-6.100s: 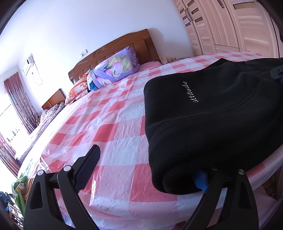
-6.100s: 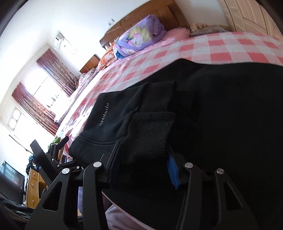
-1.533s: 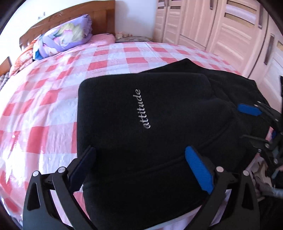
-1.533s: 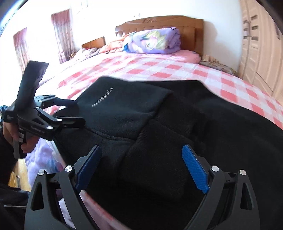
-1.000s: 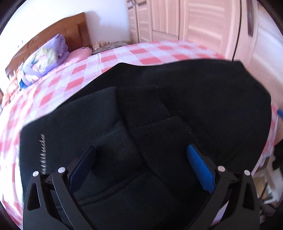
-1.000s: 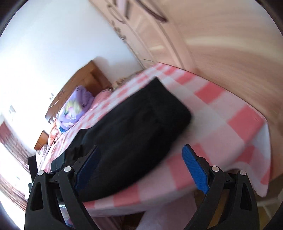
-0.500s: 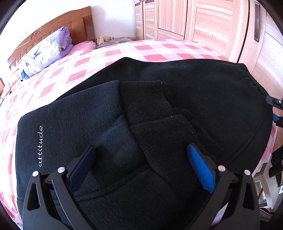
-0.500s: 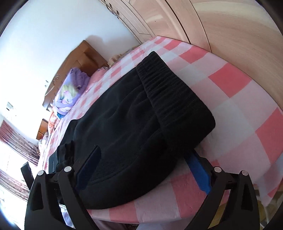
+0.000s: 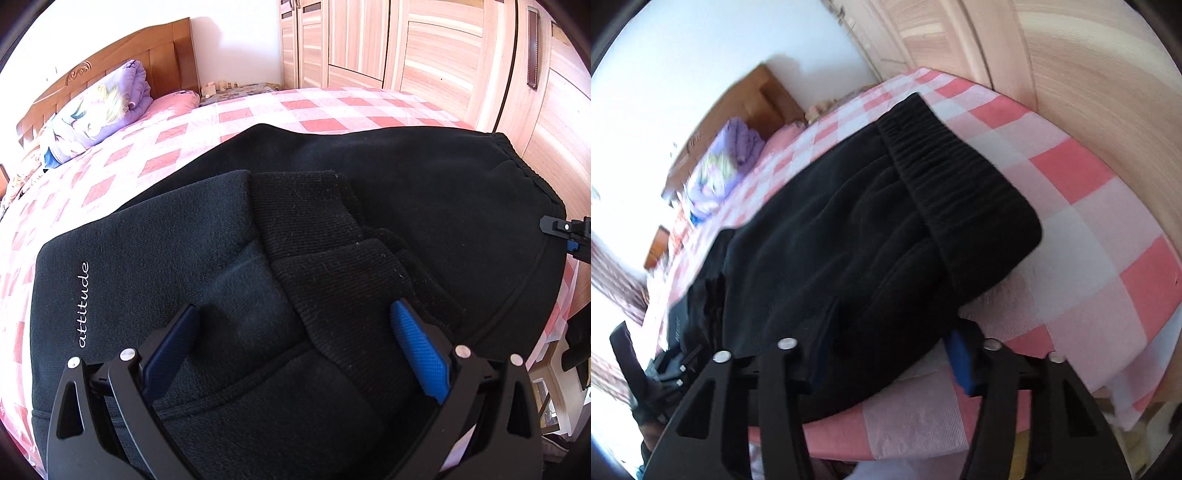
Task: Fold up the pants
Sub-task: 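Grasp and lift the folded pants with the left tool while the right tool grips them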
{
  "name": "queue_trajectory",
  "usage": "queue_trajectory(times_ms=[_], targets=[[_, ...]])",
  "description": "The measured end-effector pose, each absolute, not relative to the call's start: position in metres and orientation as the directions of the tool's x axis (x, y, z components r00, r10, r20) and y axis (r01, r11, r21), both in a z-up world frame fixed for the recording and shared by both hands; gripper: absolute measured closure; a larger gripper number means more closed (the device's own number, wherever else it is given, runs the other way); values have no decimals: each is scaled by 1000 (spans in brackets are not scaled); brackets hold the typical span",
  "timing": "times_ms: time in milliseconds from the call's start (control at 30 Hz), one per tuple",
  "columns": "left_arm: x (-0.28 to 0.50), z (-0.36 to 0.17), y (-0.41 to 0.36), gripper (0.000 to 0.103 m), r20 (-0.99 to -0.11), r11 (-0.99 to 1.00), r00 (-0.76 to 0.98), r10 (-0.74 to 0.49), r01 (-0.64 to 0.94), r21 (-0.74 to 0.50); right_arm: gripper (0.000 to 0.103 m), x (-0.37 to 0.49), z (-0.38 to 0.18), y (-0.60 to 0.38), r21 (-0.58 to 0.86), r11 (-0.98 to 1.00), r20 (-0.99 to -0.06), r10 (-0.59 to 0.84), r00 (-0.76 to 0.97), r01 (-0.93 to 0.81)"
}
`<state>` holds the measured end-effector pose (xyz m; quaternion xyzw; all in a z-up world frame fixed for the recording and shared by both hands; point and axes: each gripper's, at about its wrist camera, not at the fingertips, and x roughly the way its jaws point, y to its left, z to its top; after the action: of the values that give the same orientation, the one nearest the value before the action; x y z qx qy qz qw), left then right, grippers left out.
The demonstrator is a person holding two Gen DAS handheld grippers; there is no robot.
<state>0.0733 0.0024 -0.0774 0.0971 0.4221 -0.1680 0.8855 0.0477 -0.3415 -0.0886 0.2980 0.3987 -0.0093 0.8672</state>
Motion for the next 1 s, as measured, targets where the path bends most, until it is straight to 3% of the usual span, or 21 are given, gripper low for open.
queue_trajectory(times_ms=[133, 233, 400, 433, 533, 667, 800, 900, 1000], targets=[[76, -73, 1, 1, -798, 930, 566, -205, 368, 22, 77, 27, -96, -357, 648, 736, -548, 273, 791, 195], [75, -49, -4, 9, -824, 927, 525, -212, 376, 1, 79, 17, -90, -353, 651, 745, -476, 249, 843, 147], [81, 47, -64, 6, -763, 822, 460, -454, 546, -160, 79, 9, -68, -313, 428, 891, -436, 60, 898, 148], [86, 60, -83, 2, -768, 795, 425, -478, 581, -174, 79, 8, -64, -304, 380, 912, -425, 26, 905, 153], [114, 81, -169, 2, -840, 693, 232, -490, 688, -215, 80, 10, -56, -280, 242, 955, -420, -55, 906, 170], [128, 87, -283, 2, -918, 663, 256, -302, 748, -10, 80, 18, -54, -268, 158, 969, -417, -107, 902, 188], [100, 51, -370, 2, -951, 505, 299, -78, 834, 221, 80, 14, -57, -268, 131, 973, -420, -118, 900, 188], [81, -4, -405, 2, -865, 304, 473, 170, 809, 502, 80, 11, -57, -261, 108, 976, -420, -130, 898, 191], [92, -40, -402, 2, -764, 196, 565, 312, 748, 633, 80, 8, -56, -254, 65, 980, -408, -148, 901, 190]])
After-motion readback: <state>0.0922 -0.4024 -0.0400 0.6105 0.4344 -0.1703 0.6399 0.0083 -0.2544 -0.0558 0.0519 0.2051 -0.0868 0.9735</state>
